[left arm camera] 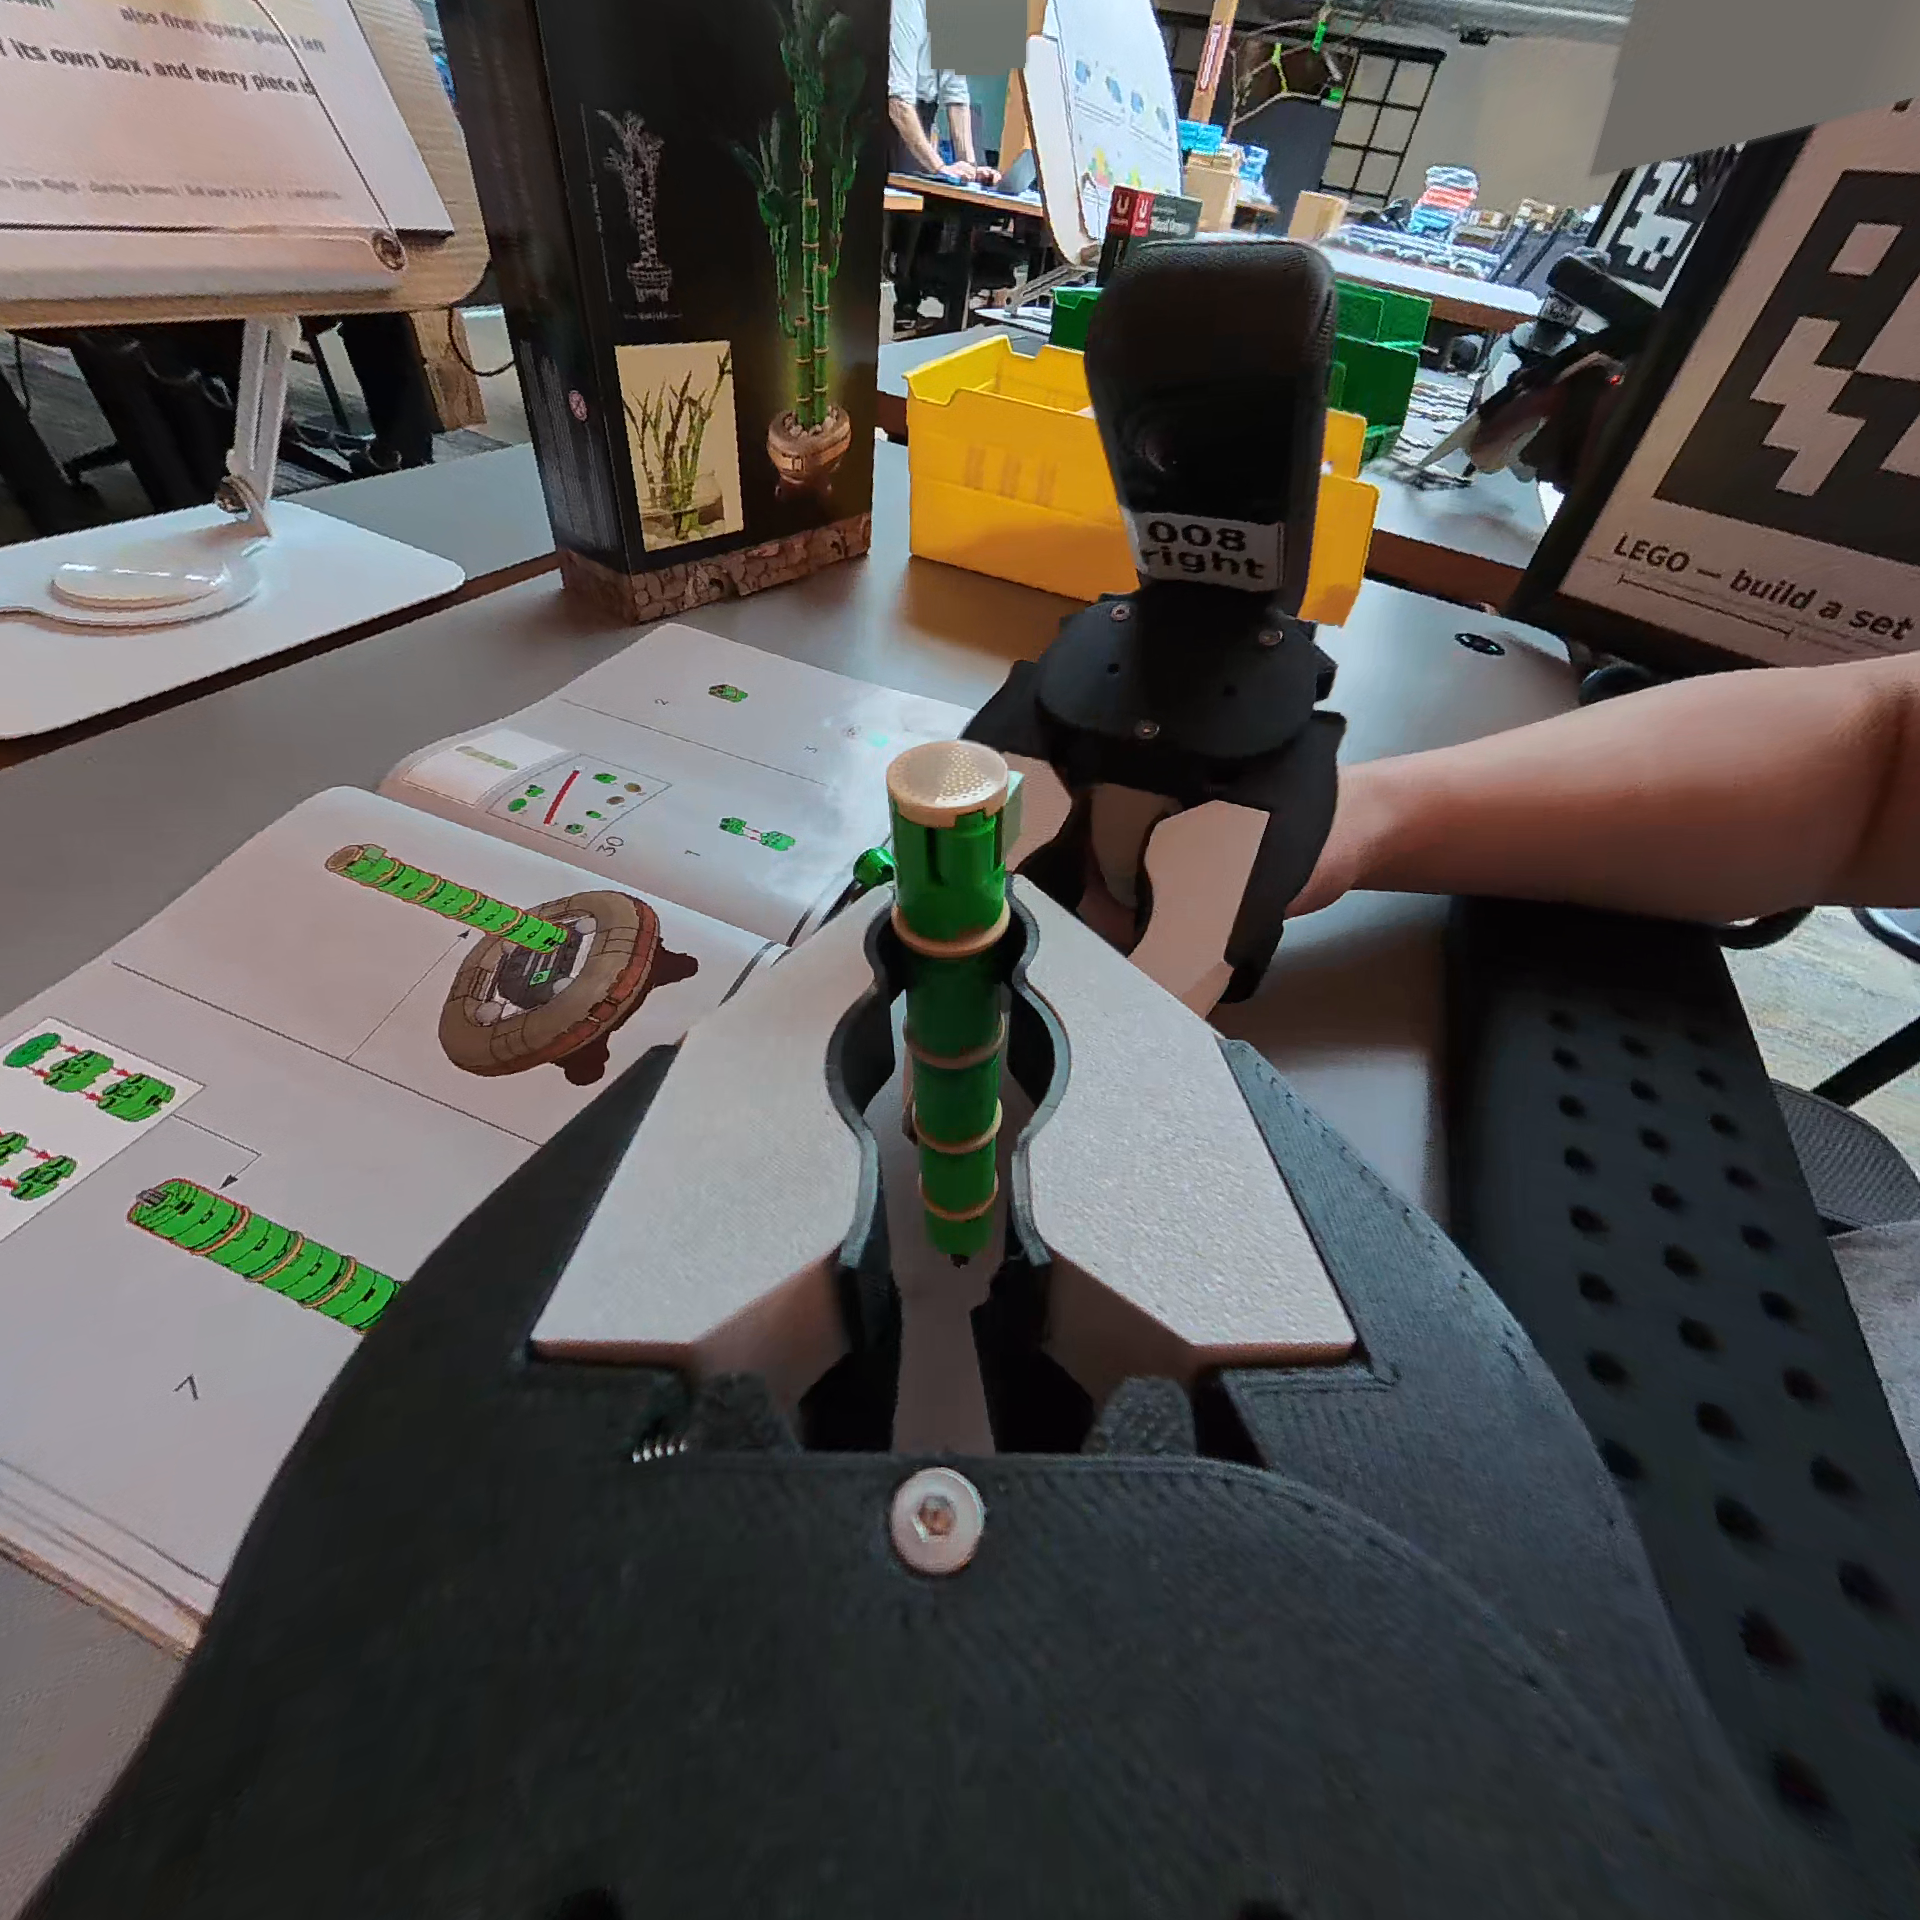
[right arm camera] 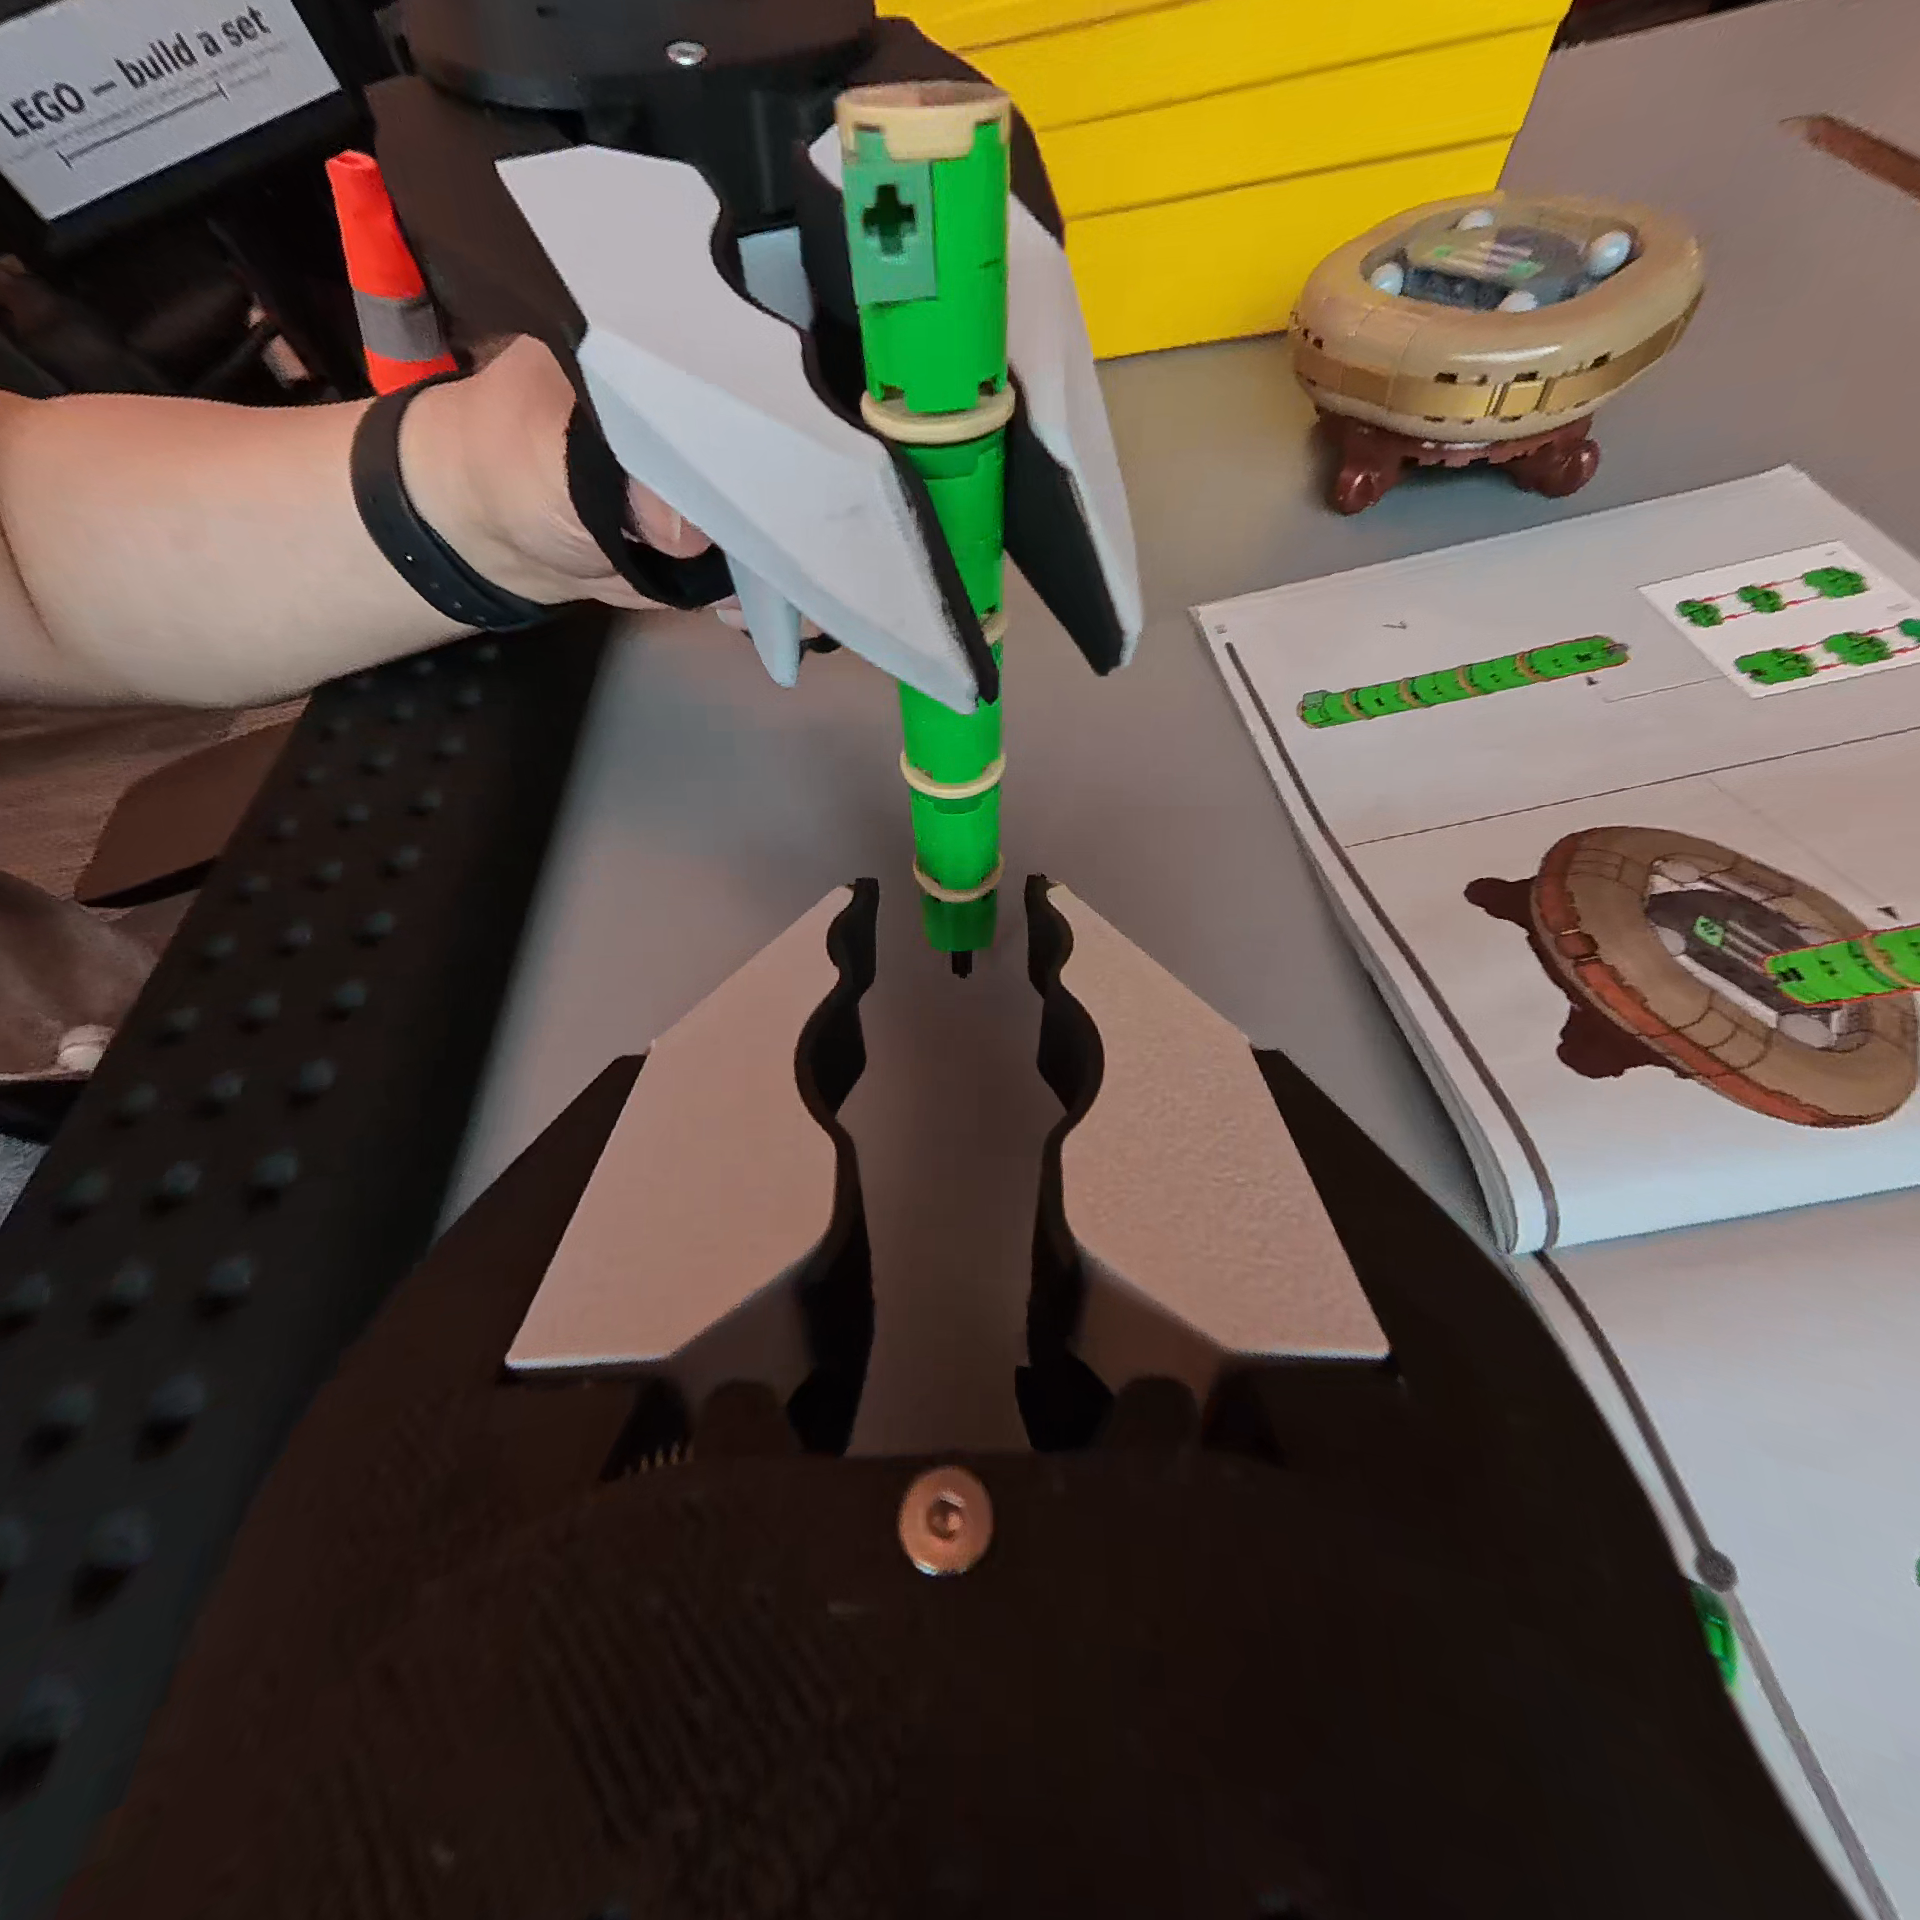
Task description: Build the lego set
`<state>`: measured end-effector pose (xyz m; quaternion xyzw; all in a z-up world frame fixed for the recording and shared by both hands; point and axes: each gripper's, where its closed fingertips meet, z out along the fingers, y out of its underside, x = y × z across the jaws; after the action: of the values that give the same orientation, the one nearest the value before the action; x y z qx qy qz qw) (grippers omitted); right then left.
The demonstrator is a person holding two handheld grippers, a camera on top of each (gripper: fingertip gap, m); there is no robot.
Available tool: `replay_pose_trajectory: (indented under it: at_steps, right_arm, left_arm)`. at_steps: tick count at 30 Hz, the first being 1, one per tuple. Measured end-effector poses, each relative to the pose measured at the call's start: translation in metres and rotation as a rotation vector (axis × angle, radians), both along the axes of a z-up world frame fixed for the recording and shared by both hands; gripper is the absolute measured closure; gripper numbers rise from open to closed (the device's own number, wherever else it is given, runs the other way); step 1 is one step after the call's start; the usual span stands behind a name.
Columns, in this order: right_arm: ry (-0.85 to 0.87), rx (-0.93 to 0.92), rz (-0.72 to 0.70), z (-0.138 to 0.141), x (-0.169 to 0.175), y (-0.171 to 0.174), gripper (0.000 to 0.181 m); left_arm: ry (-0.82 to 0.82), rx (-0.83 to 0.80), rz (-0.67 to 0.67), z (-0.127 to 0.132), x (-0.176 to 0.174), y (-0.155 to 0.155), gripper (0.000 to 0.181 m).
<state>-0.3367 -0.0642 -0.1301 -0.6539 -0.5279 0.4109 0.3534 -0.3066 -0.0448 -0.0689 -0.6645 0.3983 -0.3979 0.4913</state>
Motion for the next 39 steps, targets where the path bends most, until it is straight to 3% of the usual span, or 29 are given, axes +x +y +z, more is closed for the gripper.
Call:
replay_pose_trajectory:
  at_steps: [17, 22, 25, 31, 37, 39]
  right_arm:
    - [-0.095, -0.043, 0.042, -0.017, -0.004, -0.008, 0.166]
    - [-0.103, 0.051, 0.057, -0.017, -0.002, -0.011, 0.167]
    - [-0.109, 0.109, 0.067, -0.017, -0.002, -0.014, 0.166]
    - [-0.102, 0.064, 0.084, -0.017, -0.001, -0.015, 0.166]
    - [-0.103, 0.064, 0.085, -0.018, 0.0, -0.014, 0.166]
    - [-0.103, 0.066, 0.087, -0.018, 0.0, -0.015, 0.166]
  left_arm:
    - [-0.036, -0.001, -0.02, -0.005, 0.0, -0.008, 0.167]
    - [-0.066, -0.073, -0.084, -0.005, 0.0, -0.019, 0.164]
    - [-0.015, -0.088, -0.121, -0.012, -0.006, -0.028, 0.147]
    - [0.219, -0.091, -0.198, -0.055, -0.022, -0.046, 0.15]
    - [0.287, -0.049, -0.175, -0.064, -0.021, -0.039, 0.158]
    - [0.37, -0.057, -0.17, -0.078, -0.026, -0.038, 0.157]
